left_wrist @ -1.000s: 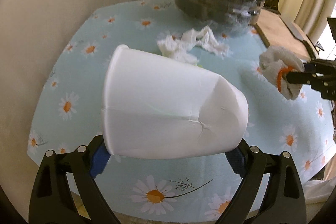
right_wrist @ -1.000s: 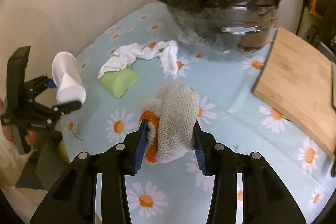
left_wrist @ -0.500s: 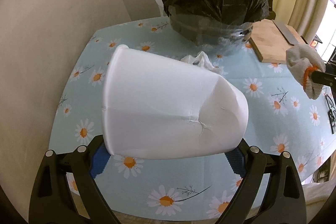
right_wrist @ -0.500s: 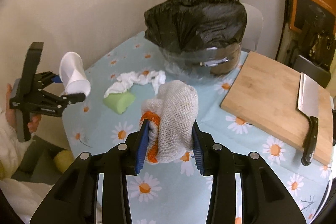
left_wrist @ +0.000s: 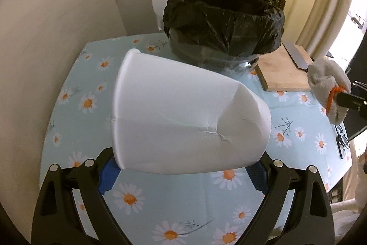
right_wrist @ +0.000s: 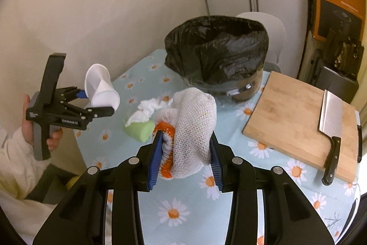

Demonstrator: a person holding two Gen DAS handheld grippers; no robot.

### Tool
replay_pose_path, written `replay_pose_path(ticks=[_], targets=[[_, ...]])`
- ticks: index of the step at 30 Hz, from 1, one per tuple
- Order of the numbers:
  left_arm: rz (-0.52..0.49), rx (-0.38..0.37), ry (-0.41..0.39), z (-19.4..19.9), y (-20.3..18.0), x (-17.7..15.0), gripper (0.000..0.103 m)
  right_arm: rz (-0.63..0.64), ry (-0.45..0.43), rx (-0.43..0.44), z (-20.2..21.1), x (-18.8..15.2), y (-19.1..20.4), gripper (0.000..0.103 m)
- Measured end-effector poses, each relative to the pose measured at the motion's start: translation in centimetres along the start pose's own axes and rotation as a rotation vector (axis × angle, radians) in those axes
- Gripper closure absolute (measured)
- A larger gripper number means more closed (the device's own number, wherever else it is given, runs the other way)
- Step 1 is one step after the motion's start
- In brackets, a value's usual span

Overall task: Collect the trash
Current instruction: 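Carry the cup and glove over the bin and open both tools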

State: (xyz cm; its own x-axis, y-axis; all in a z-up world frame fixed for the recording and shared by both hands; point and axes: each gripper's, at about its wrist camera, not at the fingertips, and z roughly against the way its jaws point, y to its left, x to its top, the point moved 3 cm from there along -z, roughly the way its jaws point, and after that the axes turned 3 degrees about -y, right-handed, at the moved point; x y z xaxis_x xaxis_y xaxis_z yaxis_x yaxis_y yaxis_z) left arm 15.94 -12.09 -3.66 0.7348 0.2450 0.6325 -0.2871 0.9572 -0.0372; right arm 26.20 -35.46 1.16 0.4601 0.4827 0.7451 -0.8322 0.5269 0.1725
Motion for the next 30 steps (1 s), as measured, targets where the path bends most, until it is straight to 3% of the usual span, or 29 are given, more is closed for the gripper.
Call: replay_pose_path(ticks=[7,11,14,22,30], targets=[[-0.096,-0.050,-0.015,0.5,1.5,2.4,0.013,-0.066,-0.014,-0.035,-0.6,2.3,1.8,0.067],[-0.108,-0.154,-0.004,0.1,2.5,3.1,0.013,-0.116,-0.022,0.007,-0.9,3.3,3.1,0.067],[-0.159,-0.177,0.011,-0.2,3.0,3.5,0.013,-0.162,-0.032,0.003,-1.5,4.1,3.8,0.067],[-0.301,-0.246,0.002,-0.1,3.3,5.7,0.013,-0.194,-0.108,-0.069,-1.6,5.9,5.8,0.067],[-0.327,-0.320,0.017,-0.6,3.3,8.0,0.013,-0.209,-0.151,-0.123,-0.8,7.5,6.4,0.067]])
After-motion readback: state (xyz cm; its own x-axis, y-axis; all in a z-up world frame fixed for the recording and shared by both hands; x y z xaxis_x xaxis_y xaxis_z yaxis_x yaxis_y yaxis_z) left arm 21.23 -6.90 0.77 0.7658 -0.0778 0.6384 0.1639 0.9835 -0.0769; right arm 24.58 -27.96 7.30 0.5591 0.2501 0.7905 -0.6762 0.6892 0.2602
